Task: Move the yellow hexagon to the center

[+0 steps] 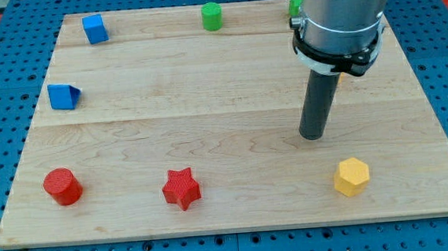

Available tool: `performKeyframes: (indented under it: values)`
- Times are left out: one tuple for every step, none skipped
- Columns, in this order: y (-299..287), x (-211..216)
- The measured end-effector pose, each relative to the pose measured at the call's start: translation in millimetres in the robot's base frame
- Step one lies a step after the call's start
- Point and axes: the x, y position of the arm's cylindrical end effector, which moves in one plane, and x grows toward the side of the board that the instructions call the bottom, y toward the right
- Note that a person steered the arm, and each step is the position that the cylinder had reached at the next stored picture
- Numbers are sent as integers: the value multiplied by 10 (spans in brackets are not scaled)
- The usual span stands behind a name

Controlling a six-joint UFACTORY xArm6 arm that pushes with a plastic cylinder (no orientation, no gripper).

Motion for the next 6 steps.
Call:
performKeyframes:
  values:
    - [160,0]
    - [432,14]
    - [1344,65]
    - [1924,534]
    - [1534,902]
    - [929,694]
